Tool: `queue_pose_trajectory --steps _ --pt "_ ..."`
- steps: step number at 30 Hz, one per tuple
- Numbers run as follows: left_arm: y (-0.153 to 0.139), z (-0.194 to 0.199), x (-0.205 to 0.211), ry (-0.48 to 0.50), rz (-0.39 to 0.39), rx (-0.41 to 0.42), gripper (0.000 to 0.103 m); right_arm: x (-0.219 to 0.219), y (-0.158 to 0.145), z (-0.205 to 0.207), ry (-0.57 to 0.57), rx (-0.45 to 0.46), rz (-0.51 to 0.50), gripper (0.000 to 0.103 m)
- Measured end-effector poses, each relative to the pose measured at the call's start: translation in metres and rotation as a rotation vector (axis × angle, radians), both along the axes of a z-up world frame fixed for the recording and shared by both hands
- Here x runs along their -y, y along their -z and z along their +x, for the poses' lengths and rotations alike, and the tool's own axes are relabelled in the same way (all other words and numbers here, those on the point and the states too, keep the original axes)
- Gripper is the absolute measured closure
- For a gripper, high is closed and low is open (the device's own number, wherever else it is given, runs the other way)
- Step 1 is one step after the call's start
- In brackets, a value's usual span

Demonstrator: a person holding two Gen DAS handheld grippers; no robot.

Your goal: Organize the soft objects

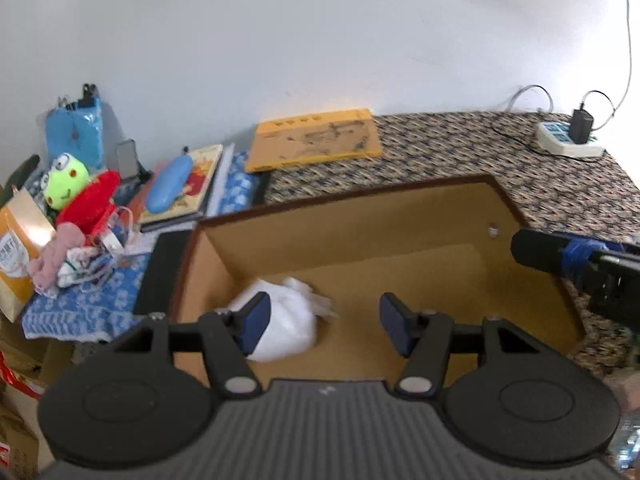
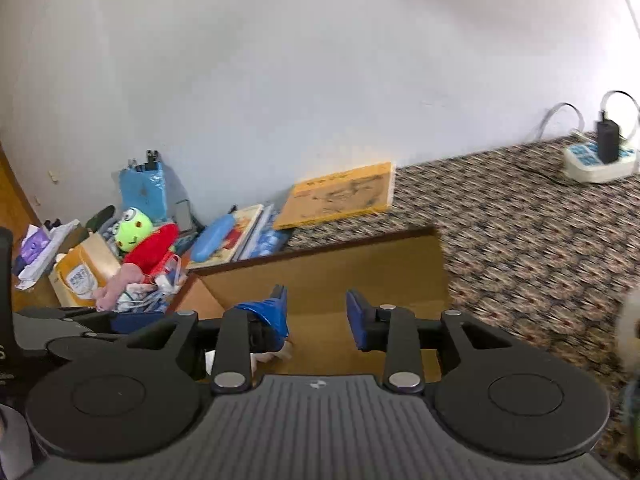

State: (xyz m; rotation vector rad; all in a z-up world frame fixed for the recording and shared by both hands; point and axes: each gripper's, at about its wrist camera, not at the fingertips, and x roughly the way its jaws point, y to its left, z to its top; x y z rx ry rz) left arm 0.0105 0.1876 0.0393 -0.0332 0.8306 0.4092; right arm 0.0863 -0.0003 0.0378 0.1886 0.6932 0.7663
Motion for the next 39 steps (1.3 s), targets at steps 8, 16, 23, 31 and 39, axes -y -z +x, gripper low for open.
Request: queue_pose_trajectory --steps 8,16,23,31,39 --pt "-0.008 0.006 0.061 0.029 -0.007 -0.013 0.041 0.065 -0.002 -0.006 0.049 0.006 0.032 0.085" --pt "-0.011 0.017 0.123 0.078 0.014 -0.012 0.041 0.119 -0.006 -0.002 0.067 -0.015 0.025 0.085" --pt "-0.006 0.032 0.174 0.130 0.024 -0.027 0.041 0.164 -0.004 0.002 0.089 -0.002 -0.002 0.085" --pt "0.000 0.042 0.214 0.191 -0.003 -0.040 0.041 0.218 0.001 0.009 0.138 -0.023 -0.014 0.085" --pt "0.011 0.036 0.232 0.294 -0.116 -0.061 0.041 0.271 0.021 0.016 0.185 -0.148 -0.030 0.085"
